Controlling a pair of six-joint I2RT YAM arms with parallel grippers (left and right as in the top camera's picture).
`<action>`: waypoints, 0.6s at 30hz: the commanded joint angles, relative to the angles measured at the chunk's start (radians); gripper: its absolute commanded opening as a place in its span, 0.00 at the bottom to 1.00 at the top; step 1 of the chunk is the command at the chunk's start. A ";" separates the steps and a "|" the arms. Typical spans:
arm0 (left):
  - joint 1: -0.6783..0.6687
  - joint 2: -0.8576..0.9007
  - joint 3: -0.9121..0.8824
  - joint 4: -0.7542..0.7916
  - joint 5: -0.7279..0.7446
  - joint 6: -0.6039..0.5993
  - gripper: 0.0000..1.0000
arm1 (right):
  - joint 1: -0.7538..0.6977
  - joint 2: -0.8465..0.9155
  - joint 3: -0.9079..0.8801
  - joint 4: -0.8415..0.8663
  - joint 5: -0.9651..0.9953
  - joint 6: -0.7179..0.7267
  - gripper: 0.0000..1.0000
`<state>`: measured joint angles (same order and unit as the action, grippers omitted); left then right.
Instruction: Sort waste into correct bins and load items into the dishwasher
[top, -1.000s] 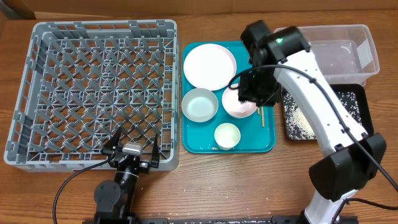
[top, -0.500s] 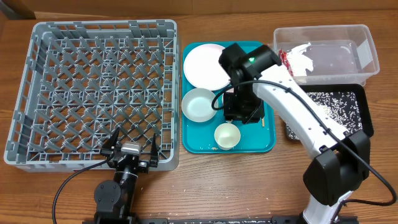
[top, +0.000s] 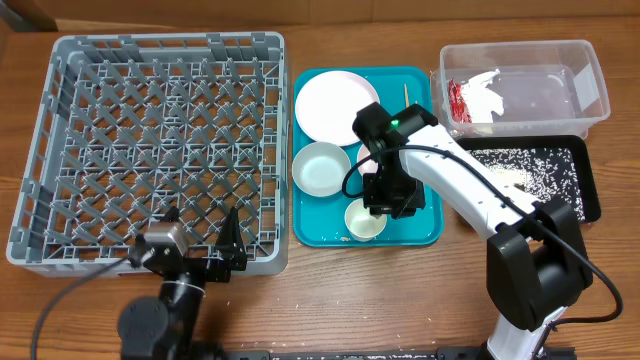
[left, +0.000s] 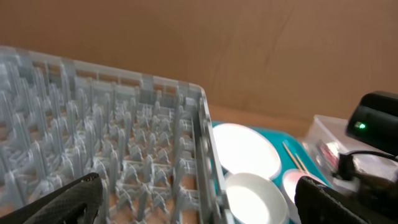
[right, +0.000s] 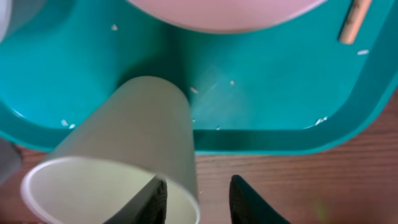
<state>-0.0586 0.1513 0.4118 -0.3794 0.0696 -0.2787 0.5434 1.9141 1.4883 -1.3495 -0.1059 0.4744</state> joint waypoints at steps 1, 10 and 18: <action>0.000 0.182 0.151 -0.043 0.084 -0.066 1.00 | 0.002 -0.008 -0.042 0.028 0.015 -0.003 0.25; 0.000 0.687 0.504 -0.134 0.338 -0.066 1.00 | 0.001 -0.009 -0.069 0.056 0.011 -0.002 0.04; -0.001 0.985 0.521 -0.118 0.776 -0.512 1.00 | -0.208 -0.195 0.053 0.023 -0.171 -0.050 0.04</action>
<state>-0.0586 1.0599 0.9112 -0.5014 0.5800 -0.4591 0.4603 1.8812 1.4677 -1.3312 -0.1783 0.4595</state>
